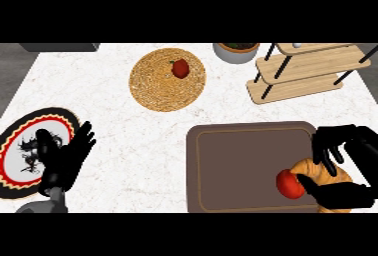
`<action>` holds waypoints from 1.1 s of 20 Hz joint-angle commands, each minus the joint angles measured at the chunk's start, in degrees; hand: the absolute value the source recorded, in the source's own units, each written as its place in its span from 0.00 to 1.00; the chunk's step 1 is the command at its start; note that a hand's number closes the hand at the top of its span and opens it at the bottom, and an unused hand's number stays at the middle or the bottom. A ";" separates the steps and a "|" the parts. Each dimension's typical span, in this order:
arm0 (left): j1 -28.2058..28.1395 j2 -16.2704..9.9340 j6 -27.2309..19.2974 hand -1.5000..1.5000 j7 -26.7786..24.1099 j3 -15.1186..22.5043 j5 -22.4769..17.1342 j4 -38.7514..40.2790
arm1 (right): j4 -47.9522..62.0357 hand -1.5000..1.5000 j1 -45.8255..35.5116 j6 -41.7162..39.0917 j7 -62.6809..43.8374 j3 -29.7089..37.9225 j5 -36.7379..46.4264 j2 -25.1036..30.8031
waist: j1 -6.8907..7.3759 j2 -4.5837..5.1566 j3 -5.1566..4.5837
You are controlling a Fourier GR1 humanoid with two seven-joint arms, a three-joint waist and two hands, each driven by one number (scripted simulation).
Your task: Pick the croissant from the tray and place it in the tiered shelf
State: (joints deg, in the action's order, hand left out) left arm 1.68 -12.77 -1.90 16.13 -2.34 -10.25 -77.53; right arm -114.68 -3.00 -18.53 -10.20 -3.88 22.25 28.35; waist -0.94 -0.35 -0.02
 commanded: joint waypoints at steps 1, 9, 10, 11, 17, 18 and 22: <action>0.87 2.30 -2.40 0.50 1.49 0.97 0.78 -1.14 | -8.07 1.00 -0.22 -3.02 -4.46 11.44 -8.46 3.13 | -0.31 0.02 -0.01; 3.18 1.45 -1.59 0.50 1.84 0.78 2.00 0.65 | -1.42 1.00 -18.89 -10.21 -18.65 27.03 -25.05 12.43 | 0.74 0.27 -0.03; 2.60 1.13 -0.14 0.50 -0.95 0.58 2.11 2.25 | 2.65 1.00 -24.21 -9.59 -21.05 25.38 -24.43 13.71 | 1.31 0.39 -0.07; 0.03 1.35 0.87 0.50 -2.22 -0.11 0.95 1.91 | 3.00 1.00 -25.43 -10.32 -23.59 25.57 -25.98 14.65 | 1.36 0.32 -0.06; 4.73 1.39 0.11 0.50 1.30 0.28 1.99 2.27 | 19.11 1.00 -38.08 -9.07 -23.14 24.95 -24.88 18.79 | 1.76 0.53 -0.03; 2.01 0.48 2.30 0.50 -0.24 -1.02 0.48 1.56 | 19.53 1.00 -36.43 -10.03 -21.04 25.33 -24.27 18.93 | 1.54 0.42 -0.01; 5.28 2.07 0.21 0.50 0.36 -0.16 2.28 3.88 | 32.13 1.00 -47.01 -9.06 -17.17 21.37 -20.20 20.80 | 2.01 0.61 -0.03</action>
State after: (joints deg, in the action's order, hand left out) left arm 5.00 -11.09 -1.49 16.29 -2.16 -8.23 -75.14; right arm -91.76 -43.24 -27.50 -30.88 19.24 -0.45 47.25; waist 0.93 0.17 -0.06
